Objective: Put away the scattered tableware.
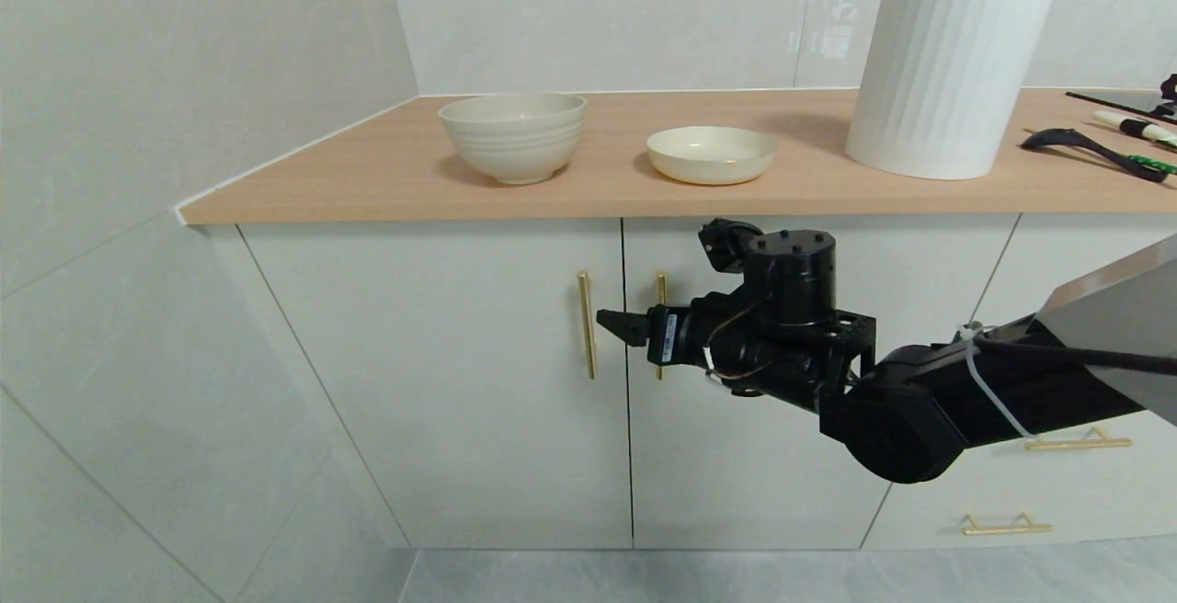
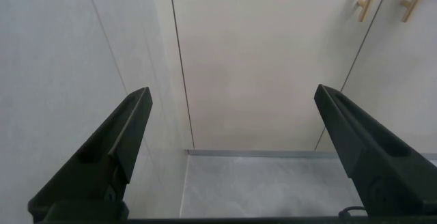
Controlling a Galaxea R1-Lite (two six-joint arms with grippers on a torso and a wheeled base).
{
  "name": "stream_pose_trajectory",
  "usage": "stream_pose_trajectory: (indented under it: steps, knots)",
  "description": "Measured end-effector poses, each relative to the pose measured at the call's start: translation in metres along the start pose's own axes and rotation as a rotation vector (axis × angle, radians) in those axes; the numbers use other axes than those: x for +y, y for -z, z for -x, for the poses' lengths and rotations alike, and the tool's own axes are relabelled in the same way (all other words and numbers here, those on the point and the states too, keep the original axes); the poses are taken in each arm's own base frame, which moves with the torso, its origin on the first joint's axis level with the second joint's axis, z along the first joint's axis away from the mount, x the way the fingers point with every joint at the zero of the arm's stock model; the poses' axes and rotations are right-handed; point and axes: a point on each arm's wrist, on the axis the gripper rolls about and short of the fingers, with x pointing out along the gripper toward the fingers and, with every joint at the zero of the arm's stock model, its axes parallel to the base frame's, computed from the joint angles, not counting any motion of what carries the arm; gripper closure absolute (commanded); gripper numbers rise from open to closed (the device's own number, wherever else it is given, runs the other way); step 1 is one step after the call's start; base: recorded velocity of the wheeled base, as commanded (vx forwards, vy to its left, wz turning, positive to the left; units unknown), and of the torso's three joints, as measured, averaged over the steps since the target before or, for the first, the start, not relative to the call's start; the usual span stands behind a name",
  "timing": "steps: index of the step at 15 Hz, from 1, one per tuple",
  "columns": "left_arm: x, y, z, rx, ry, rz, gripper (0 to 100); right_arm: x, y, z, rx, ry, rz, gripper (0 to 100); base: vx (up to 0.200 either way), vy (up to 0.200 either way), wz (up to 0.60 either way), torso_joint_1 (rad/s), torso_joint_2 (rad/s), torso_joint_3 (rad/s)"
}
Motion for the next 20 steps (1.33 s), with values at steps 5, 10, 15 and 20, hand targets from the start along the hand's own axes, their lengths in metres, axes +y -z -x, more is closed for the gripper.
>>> stream_pose_trajectory:
  steps: [5,10,15,20]
  knots:
    - [0.000,0.000,0.000,0.000,0.000,0.000,0,0.002,0.002,-0.010,-0.003,-0.008,0.007,0,0.000,0.000,0.00,0.000,0.00,0.000]
    - [0.000,0.000,0.000,0.000,0.000,0.000,0,0.007,0.008,-0.012,0.009,-0.018,0.010,0,0.000,0.000,0.00,0.000,0.00,0.000]
    - [0.000,0.000,0.000,0.000,0.000,0.000,0,0.007,0.014,-0.006,0.042,-0.035,0.009,0,0.000,0.000,0.00,0.000,0.00,0.000]
    - [0.000,0.000,0.000,0.000,0.000,0.000,0,0.003,0.030,0.023,0.152,-0.097,-0.004,0,0.000,0.000,0.00,0.000,0.00,0.000]
